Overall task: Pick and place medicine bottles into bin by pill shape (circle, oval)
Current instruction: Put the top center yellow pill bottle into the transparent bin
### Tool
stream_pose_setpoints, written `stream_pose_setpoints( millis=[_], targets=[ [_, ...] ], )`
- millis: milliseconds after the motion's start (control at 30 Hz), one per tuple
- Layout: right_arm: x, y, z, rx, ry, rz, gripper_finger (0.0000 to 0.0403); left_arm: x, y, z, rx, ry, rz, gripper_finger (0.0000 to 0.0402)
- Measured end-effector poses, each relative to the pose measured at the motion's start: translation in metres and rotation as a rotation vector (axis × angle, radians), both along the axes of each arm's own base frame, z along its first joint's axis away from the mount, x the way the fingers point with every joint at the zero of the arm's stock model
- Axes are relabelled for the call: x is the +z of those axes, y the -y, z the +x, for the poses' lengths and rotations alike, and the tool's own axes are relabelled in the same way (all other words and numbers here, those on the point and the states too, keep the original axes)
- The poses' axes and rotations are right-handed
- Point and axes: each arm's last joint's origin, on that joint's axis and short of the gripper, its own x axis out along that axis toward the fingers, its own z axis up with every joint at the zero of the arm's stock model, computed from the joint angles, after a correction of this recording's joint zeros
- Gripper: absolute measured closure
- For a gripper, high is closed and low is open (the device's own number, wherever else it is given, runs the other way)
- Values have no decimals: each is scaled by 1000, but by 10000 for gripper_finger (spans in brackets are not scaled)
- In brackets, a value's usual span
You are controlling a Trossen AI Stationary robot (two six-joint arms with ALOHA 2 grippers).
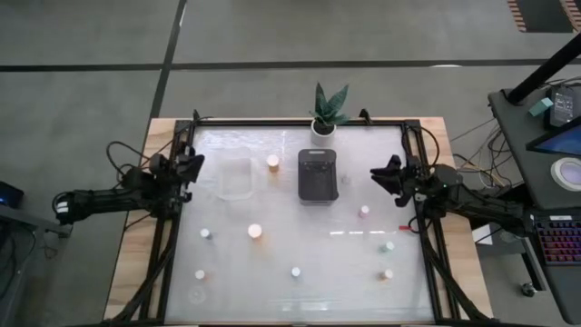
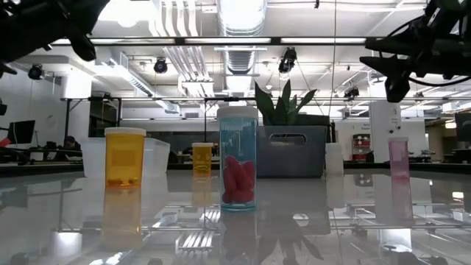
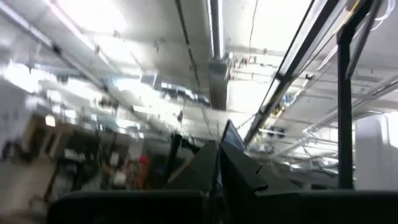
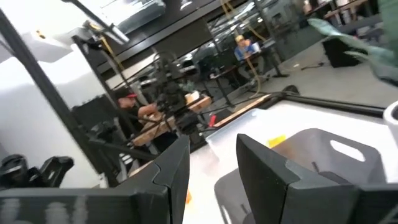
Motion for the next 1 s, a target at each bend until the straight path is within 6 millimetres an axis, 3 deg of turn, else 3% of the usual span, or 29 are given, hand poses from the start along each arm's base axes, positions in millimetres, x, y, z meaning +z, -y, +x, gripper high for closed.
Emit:
stream_pose_setpoints(
  millis=[200,367,667,1000],
  targets=[
    [0,5,-1,-193,-18,-99,280,0,0,0,-22,10,-28,398],
    [3,8,-3,-320,9,-70,280,6,1,-5,-37,92,-19,398],
    [11,8,-4,-342,95,-84,280,17,3,-14,52,208,105,398],
    [31,9,-1,-362,129,-167,280,13,1,-7,172,114,211,398]
  ],
)
